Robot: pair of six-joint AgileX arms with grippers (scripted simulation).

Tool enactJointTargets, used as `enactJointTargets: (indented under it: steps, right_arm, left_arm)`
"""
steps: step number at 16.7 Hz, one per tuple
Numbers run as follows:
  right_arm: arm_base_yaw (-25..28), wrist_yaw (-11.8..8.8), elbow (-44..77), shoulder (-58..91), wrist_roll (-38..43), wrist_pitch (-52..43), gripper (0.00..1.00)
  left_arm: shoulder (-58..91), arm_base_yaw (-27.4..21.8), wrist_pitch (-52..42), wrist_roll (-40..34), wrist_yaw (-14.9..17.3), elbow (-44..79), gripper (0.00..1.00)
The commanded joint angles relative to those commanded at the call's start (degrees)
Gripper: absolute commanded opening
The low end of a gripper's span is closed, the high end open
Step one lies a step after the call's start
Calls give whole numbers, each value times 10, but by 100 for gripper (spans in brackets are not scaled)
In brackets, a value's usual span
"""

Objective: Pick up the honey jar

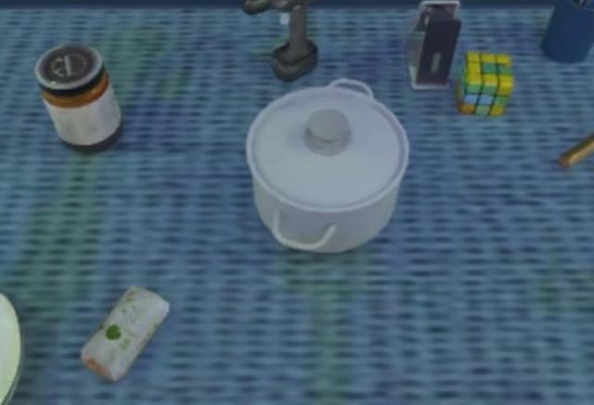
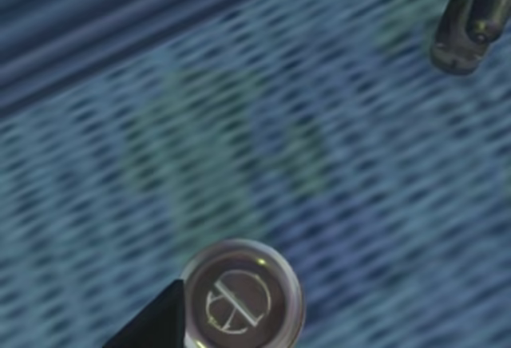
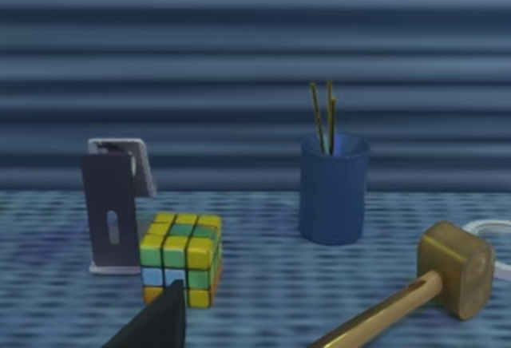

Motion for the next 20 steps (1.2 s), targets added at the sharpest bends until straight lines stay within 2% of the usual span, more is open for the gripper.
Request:
enactJointTargets:
  steps: [5, 11, 15, 20]
  right_arm:
    - [0, 0, 0, 0, 0, 0, 100]
    - [0, 0, 0, 0, 0, 0, 100]
    - [0, 0, 0, 0, 0, 0, 100]
    - [0, 0, 0, 0, 0, 0, 100]
  left_arm:
    - [203, 12, -95, 26, -31, 153, 100]
    - [371, 29, -165, 41, -76, 248, 100]
    - [417, 34, -183, 44, -91, 271, 100]
    - [418, 31, -183, 44, -90, 270, 100]
